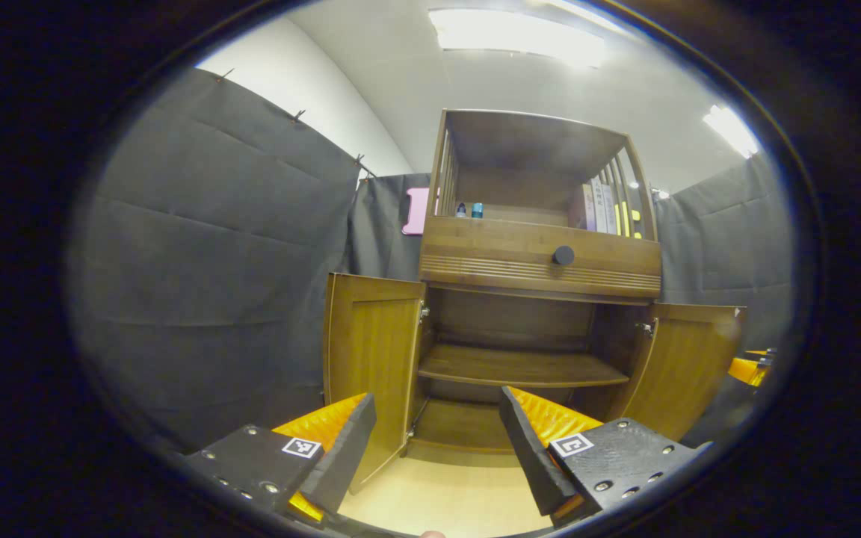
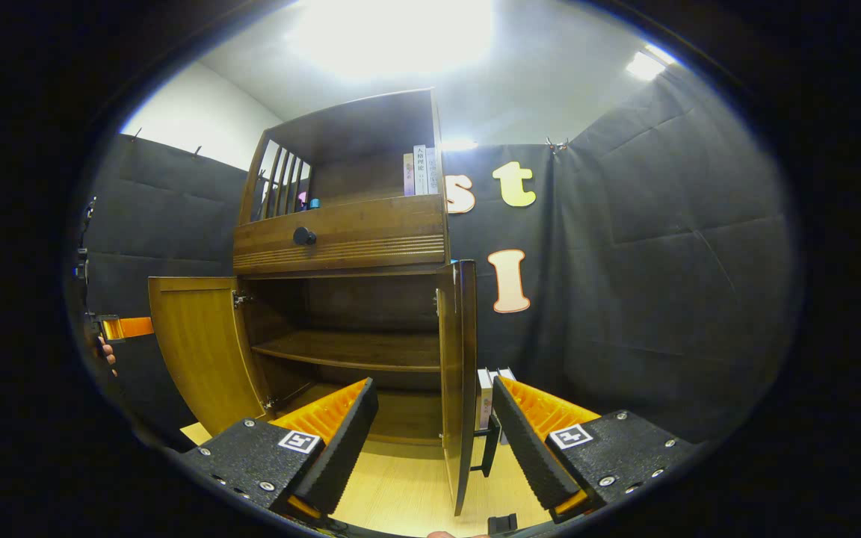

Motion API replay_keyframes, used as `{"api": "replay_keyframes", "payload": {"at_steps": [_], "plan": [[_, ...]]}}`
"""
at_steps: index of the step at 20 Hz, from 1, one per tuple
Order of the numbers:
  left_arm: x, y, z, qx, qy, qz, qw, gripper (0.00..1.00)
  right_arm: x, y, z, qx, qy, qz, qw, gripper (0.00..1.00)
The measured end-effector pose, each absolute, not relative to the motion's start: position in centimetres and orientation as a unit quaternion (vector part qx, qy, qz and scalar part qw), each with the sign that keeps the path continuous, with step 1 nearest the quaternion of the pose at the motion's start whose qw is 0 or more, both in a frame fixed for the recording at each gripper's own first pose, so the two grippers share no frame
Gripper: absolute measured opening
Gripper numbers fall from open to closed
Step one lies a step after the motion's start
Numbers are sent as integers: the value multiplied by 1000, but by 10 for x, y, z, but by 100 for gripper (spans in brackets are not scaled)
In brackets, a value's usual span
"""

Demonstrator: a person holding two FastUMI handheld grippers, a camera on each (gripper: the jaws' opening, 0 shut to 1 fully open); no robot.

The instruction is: Open the right door of the double-door shoe cabinet with the right hand, and open the left door with the left hand.

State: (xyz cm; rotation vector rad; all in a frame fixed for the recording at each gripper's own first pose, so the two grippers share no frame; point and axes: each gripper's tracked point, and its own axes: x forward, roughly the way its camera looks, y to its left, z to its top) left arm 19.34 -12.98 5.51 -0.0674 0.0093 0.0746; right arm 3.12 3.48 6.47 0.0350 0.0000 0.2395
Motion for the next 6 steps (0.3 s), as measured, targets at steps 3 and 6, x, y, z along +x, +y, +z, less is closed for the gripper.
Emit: {"api": "replay_keyframes", "payload": {"at_steps": [3,6], "plan": [[194,-136,54,-22,3,40,999,100,32,40,61,31,8,124,992,92],[195,-133,55,-4,-10,45,999,100,32,46,56,32,11,124,992,91]]}}
